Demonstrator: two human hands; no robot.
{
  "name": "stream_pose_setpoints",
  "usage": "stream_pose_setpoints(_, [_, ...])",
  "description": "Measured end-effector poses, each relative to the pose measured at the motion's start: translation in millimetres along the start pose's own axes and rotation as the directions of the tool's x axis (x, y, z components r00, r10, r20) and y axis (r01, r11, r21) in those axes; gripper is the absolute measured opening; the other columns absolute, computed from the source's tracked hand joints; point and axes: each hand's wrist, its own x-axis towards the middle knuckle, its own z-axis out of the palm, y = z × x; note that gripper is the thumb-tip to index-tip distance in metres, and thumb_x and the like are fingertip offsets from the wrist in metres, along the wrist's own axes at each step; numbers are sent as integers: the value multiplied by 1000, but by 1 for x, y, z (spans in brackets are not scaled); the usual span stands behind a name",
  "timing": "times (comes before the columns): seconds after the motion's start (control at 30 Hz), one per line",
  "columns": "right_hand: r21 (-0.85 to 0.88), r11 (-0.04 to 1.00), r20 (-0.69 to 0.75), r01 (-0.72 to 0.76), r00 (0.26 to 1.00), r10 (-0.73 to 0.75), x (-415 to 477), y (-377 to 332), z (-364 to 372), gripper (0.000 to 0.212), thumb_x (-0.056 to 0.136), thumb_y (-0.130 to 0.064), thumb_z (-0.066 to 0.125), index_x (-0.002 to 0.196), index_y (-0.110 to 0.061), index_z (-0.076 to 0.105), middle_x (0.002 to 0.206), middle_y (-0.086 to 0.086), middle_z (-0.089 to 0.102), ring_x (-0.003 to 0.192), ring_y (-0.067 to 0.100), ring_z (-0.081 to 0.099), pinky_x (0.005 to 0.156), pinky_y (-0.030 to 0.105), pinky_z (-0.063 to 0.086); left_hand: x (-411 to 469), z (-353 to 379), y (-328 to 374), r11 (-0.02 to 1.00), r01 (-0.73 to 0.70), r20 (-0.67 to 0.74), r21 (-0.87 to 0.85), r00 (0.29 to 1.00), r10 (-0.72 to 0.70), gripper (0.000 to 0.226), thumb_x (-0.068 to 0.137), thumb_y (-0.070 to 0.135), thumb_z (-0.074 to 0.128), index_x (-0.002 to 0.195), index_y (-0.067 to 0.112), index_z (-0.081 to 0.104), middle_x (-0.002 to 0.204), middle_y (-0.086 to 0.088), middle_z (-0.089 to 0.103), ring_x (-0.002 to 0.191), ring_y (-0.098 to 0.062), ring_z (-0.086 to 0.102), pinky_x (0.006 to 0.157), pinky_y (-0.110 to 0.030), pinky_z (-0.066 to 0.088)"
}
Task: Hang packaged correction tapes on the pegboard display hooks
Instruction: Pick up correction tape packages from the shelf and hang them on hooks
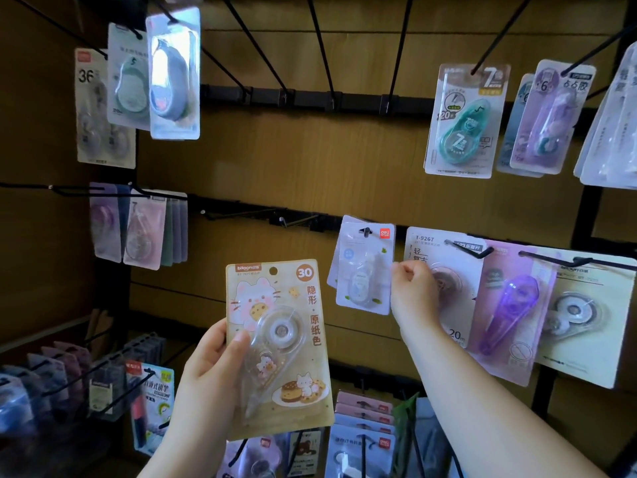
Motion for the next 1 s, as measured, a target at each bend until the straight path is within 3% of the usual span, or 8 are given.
stream_pose_setpoints(0.07, [39,999,16,-16,1000,16,-5,3,1,11,93,-16,42,100,-12,49,93,6,59,96,30,56,84,38,47,0,0,0,1000,2,4,-7,1000,-2,23,92,15,44,83,24,63,75,0,72,76,-21,65,57,-33,49])
stream_pose_setpoints(0.13, [19,999,24,30,999,-31,-18,3,-3,24,92,-16,45,115,-10,44,102,7,53,94,22,51,78,26,42,-2,1,2,1000,5,8,-7,1000,-5,23,92,14,44,84,23,63,81,-3,70,77,-22,65,57,-33,49])
stream_pose_setpoints(0.27, [76,979,116,191,973,-199,-66,-4,-14,5,92,-18,47,90,-20,43,80,-6,47,69,2,48,57,1,38,-2,3,3,999,3,16,-34,1000,-2,23,93,14,43,86,22,64,76,-1,73,80,-23,66,60,-34,50])
stream_pose_setpoints(0.47, [188,964,483,186,837,-256,-103,-43,-20,19,92,-25,45,86,-10,55,61,-6,49,50,3,43,47,9,35,-6,17,15,994,-75,61,-77,995,80,24,92,12,43,90,20,66,78,-2,75,76,-22,70,67,-38,54])
stream_pose_setpoints(0.63, [157,931,245,330,900,-360,-78,-78,-32,28,93,-23,43,87,3,55,65,16,52,52,9,37,48,19,29,-2,43,51,979,-185,212,-82,957,198,15,81,24,53,94,29,58,72,10,75,63,-8,71,46,-23,56])
stream_pose_setpoints(0.73, [146,904,58,403,908,-414,-47,-106,-45,30,93,-20,43,90,8,54,81,29,56,59,22,41,52,25,29,4,68,73,938,-344,360,32,880,310,40,61,32,63,97,39,48,80,14,74,67,-7,71,49,-18,53])
stream_pose_setpoints(0.9, [135,884,-45,447,894,-445,1,-158,-62,25,96,-22,39,93,-7,59,82,13,60,68,15,51,63,28,48,32,112,106,879,-468,416,93,820,392,37,83,21,61,108,40,41,77,3,71,43,-8,59,48,-23,55])
stream_pose_setpoints(1.0, [101,845,-79,526,850,-520,19,-179,-66,19,97,-23,37,87,-16,52,70,-7,51,59,5,45,42,5,35,47,132,125,840,-529,409,122,797,443,48,85,26,59,127,37,39,83,6,65,37,-3,54,43,-19,52])
